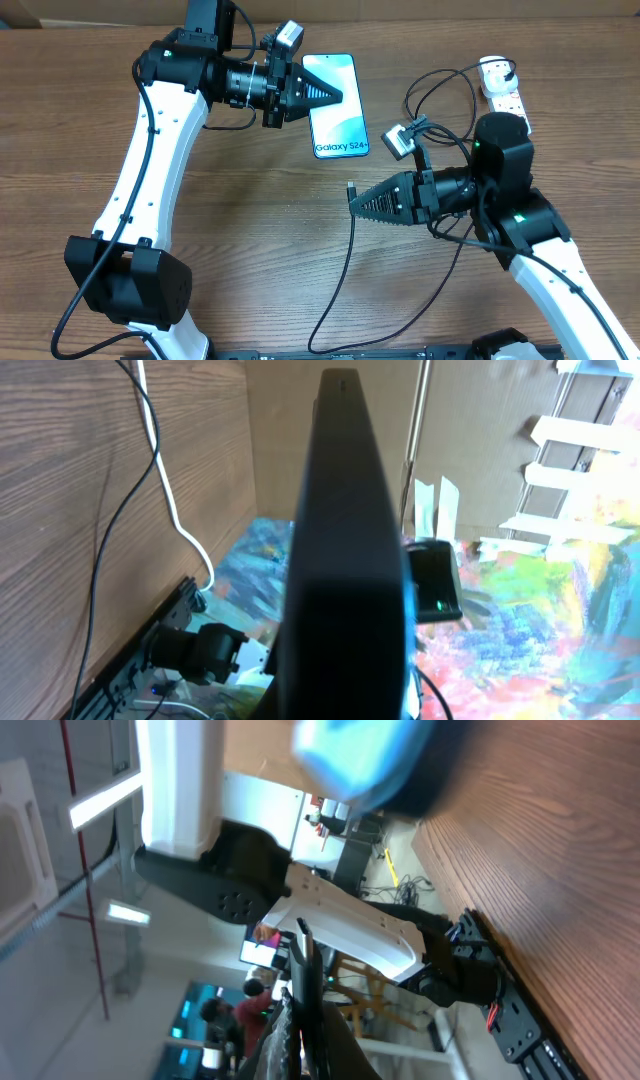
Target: Plug charger to phone and switch on socket
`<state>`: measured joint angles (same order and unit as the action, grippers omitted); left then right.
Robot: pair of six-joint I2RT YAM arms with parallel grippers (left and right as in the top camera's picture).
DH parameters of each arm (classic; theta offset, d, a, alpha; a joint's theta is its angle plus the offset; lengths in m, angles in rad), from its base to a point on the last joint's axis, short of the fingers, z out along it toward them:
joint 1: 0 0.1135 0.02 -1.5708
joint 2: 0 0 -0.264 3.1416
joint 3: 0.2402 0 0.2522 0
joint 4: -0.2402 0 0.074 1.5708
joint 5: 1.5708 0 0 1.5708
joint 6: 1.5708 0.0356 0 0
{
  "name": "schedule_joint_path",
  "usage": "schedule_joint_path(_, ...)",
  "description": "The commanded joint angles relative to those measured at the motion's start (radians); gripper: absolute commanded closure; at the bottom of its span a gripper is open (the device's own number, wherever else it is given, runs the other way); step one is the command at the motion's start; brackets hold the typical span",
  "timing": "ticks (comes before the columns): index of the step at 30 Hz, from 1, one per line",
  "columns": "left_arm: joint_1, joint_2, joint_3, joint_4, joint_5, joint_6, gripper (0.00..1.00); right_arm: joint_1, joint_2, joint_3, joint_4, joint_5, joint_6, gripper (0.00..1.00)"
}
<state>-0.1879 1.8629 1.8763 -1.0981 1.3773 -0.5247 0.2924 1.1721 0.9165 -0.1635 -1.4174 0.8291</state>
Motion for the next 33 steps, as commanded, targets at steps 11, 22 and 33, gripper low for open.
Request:
schedule_joint_path(11,0.004,-0.004,0.010,-0.080,0.002,0.104,0.96,-0.002,0.078,0.017,0.138,-0.034,0.158,0.96)
schedule_joint_path(22,0.004,-0.004,0.010,-0.080,0.001,0.126,0.96,-0.002,0.080,0.017,0.163,-0.031,0.193,0.96)
schedule_joint_path(33,0.004,-0.004,0.010,-0.080,-0.002,0.125,0.96,0.044,0.081,0.017,0.163,0.003,0.196,0.96)
